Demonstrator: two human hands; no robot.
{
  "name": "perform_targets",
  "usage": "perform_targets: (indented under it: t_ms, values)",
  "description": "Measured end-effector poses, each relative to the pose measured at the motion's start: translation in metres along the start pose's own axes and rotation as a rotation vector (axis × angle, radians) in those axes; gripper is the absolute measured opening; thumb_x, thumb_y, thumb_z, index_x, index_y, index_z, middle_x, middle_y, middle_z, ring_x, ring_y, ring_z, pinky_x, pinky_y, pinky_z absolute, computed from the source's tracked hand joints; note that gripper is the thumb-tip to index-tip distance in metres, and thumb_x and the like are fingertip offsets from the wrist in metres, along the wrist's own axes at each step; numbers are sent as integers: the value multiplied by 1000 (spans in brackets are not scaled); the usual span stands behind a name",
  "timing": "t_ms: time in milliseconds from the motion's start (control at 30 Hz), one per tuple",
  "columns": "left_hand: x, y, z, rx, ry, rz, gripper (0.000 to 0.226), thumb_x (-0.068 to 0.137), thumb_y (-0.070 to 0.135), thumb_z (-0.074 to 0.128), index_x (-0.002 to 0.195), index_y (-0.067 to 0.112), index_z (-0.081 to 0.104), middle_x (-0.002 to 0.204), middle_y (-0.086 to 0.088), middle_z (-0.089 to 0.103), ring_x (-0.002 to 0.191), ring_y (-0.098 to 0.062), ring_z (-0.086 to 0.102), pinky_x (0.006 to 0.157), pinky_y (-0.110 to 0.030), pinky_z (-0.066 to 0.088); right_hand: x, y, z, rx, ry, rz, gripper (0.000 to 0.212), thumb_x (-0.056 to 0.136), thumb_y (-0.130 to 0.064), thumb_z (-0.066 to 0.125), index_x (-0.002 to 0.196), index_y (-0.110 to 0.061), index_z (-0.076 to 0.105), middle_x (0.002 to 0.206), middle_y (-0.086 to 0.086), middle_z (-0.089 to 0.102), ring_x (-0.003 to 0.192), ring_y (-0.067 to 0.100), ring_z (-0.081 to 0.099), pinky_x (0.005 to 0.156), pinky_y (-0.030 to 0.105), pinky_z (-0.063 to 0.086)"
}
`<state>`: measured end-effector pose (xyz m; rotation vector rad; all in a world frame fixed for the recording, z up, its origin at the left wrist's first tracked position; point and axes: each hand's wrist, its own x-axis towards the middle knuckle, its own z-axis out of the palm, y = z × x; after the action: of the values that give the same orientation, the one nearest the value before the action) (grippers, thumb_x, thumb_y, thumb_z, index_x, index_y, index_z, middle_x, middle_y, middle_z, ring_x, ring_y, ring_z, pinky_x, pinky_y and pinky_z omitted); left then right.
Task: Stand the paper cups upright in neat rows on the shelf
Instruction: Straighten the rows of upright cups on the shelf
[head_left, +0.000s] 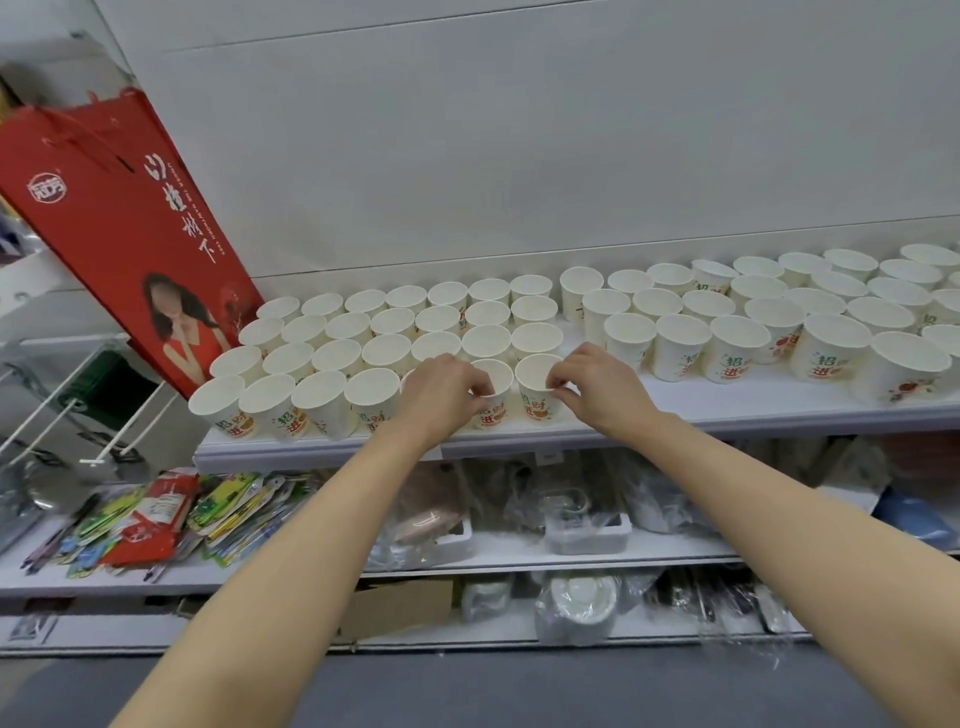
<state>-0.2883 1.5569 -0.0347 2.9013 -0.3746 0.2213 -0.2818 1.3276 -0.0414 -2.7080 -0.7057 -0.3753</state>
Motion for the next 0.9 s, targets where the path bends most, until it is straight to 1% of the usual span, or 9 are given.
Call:
perform_targets:
  t_ms: [67,133,200,267,333,400,533,733,900]
  values:
    - [1,-1,1,-16,5,-5,16,84,46,69,97,38,73,97,4,68,97,-21,59,73,-35,49,0,-2,-1,-7,4,-6,15,91,-26,61,100,-20,70,101,-2,69,103,17,51,75,32,46]
    - [-1,2,0,-44,26,6,23,81,49,71,102,38,71,101,10,68,101,-17,56,75,-34,47,0,-2,-1,-4,6,-9,16,89,-30,63,100,-21,70,100,-3,70,102,17,52,77,34,48]
    - [-5,3,-3,-87,65,28,33,77,49,74,108,38,70,108,16,68,104,-13,52,76,-32,44,0,-2,-1,-1,4,-14,19,87,-34,65,100,-21,71,99,-3,70,100,17,52,78,35,48]
    - [-11,-1,-5,-107,120,45,37,75,49,77,110,36,69,111,16,67,105,-13,51,77,-32,44,0,-1,0,-12,2,-13,19,88,-35,65,99,-21,72,98,-3,70,98,17,52,77,33,46]
    - [-16,-9,-4,-100,138,40,34,77,46,77,109,36,69,112,14,67,105,-15,52,78,-31,43,1,0,0,-26,12,-17,18,88,-34,65,98,-21,72,98,-3,70,97,17,53,76,30,43]
    - [-19,-11,-1,-86,113,30,28,81,42,74,108,35,70,112,12,67,106,-15,53,81,-31,43,2,1,0,-45,17,-26,18,89,-33,64,98,-20,72,97,-2,71,96,17,53,75,29,42]
    - [-16,-1,3,-64,97,48,20,87,39,69,106,32,72,110,8,68,105,-18,53,86,-34,44,1,2,0,-39,9,-21,16,89,-30,63,98,-20,72,99,-2,71,97,18,53,74,31,44]
    - [-15,4,8,-80,138,58,18,89,39,67,102,28,74,105,5,70,103,-19,56,84,-34,44,2,-1,3,-24,11,-36,16,91,-27,61,100,-18,72,101,-1,70,98,19,53,72,30,43]
    - [-15,5,12,-115,151,41,21,88,42,68,105,30,74,106,7,71,103,-18,57,86,-36,45,1,-1,6,-8,22,-52,16,90,-26,61,100,-18,71,100,-1,70,98,19,53,71,25,36]
